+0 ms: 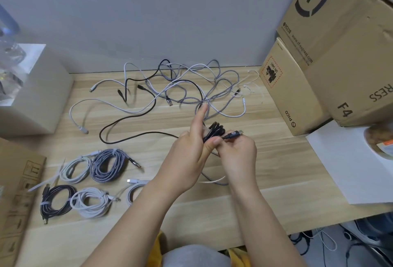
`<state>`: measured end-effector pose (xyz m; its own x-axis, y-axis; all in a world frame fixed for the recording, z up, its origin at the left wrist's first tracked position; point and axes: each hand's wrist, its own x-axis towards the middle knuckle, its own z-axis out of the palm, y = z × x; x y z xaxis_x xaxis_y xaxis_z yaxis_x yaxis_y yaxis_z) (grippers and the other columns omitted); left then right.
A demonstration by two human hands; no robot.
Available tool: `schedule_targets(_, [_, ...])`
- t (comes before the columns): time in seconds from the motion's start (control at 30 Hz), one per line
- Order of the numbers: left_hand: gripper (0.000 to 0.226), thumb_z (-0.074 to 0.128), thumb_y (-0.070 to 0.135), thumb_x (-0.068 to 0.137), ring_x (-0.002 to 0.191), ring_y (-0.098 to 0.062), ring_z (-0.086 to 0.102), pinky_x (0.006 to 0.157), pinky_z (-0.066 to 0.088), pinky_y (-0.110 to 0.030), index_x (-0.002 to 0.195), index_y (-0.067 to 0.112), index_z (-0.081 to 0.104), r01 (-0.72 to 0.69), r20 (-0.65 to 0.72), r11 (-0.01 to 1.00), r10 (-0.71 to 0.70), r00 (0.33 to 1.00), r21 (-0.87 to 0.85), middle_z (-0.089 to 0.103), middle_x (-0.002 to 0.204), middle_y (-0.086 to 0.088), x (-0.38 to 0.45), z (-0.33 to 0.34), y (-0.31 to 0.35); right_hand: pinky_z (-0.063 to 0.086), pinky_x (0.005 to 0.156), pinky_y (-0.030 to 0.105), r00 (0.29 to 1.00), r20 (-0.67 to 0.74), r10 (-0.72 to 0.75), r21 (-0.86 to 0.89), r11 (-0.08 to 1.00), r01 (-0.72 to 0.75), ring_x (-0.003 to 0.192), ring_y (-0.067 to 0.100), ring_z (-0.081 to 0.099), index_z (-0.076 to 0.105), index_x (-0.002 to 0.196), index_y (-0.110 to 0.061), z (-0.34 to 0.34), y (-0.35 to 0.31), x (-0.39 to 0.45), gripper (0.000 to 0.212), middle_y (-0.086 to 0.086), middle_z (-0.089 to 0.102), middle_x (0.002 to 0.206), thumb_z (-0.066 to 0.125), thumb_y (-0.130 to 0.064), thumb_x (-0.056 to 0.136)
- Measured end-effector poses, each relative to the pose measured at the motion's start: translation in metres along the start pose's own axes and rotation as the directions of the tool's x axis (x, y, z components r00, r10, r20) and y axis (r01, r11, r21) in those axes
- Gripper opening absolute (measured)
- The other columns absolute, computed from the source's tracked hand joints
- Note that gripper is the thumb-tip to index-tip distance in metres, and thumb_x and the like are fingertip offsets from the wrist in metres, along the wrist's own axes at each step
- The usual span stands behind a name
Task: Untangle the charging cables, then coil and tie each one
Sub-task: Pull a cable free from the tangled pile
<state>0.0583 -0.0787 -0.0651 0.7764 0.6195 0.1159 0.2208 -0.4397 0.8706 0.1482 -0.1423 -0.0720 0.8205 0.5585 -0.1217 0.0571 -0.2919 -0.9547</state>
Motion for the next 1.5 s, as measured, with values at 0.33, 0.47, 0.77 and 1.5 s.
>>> schedule_targets(0.33, [0.072,0.043,0.043,0.09,0.057,-0.005,0.045,0.059,0.033,-0.015,0.14,0.037,-0.008,0.058,-0.031,0.946,-0.072,0.997,-0.318,0.051,0.06,0.014,0.003,-0.003,-0.002,0.027,0.039,0.01,0.986,0.168,-0.004,0.356,0.933,-0.057,0.034,0.002,0.033,0.06,0.063,-0.011,-0.004,-0.012,-0.004,0.028,-0.012,0.045,0.04,0.059,0.009,0.082])
schedule_targets(0.47, [0.045,0.043,0.043,0.091,0.054,-0.003,0.037,0.06,0.034,-0.023,0.131,0.052,0.025,0.041,-0.03,0.96,-0.051,0.998,-0.277,0.041,0.056,0.013,0.004,-0.008,-0.008,0.033,0.042,0.007,0.967,0.238,-0.087,0.294,0.956,0.013,0.037,0.0,0.045,0.065,0.071,-0.009,-0.008,-0.018,-0.006,0.022,-0.012,0.054,0.042,0.058,0.005,0.086])
schedule_targets(0.77, [0.029,0.046,0.035,0.094,0.052,0.003,0.047,0.061,0.04,-0.022,0.117,0.026,0.061,0.109,-0.228,0.966,-0.164,0.96,-0.235,0.054,0.054,0.021,0.01,-0.016,-0.018,0.044,0.066,0.025,0.898,0.288,-0.331,0.059,0.943,0.328,0.067,0.007,0.05,0.061,0.081,-0.025,-0.004,-0.012,-0.008,0.014,-0.001,0.055,0.076,0.065,-0.037,0.076])
schedule_targets(1.5, [0.045,0.044,0.038,0.096,0.067,-0.023,0.051,0.062,0.035,-0.033,0.139,0.026,0.041,0.02,-0.085,0.992,-0.009,0.996,0.129,0.052,0.064,0.018,0.006,-0.012,-0.013,0.052,0.061,0.048,0.953,0.032,-0.302,0.095,0.95,0.298,0.06,0.031,0.055,0.069,0.07,-0.039,0.002,-0.023,-0.015,0.012,0.011,0.058,0.059,0.067,-0.028,0.076])
